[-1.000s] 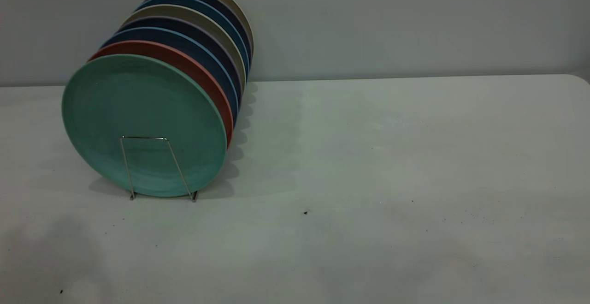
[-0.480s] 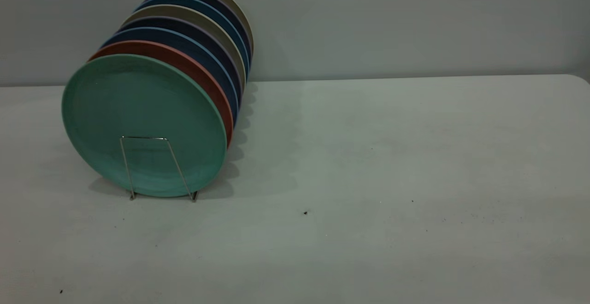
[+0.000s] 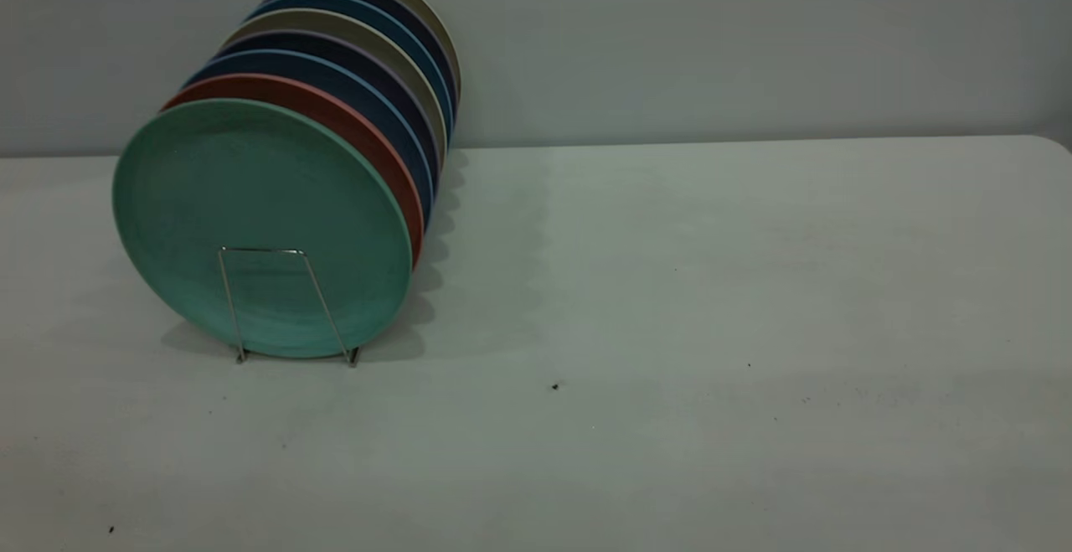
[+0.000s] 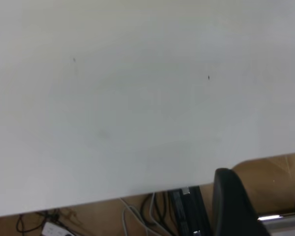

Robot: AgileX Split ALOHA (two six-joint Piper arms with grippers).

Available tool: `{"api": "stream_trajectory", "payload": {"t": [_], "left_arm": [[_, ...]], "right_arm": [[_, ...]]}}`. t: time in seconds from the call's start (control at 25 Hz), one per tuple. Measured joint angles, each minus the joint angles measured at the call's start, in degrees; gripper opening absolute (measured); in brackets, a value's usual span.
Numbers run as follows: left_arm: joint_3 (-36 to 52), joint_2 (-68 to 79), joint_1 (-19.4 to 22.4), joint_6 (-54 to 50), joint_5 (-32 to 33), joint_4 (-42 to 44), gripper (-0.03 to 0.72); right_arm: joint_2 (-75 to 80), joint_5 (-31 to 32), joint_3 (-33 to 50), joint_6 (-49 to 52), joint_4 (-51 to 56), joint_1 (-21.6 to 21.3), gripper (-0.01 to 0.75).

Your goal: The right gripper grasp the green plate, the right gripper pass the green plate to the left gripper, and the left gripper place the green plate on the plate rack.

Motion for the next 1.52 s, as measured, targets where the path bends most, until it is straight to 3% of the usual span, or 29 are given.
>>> {"api": "stream_trajectory", "payload": {"t": [0.48, 1.24, 1.52], "left_arm": [[8.55, -11.56, 0.00, -1.11, -1.48, -3.67, 0.366], [8.95, -12.99, 0.00, -1.29, -2.01, -3.89, 0.368], [8.95, -22.02, 1.85, -1.29, -2.01, -3.95, 0.368]], "right_arm": [[-0.79, 0.02, 0.27, -4.71, 1.73, 0.00, 0.439], [-2.72, 0.02, 0.27, -4.96, 2.10, -0.09, 0.439], [-12.96, 0.30, 0.27, -4.96, 3.11, -6.37, 0.439]]}}
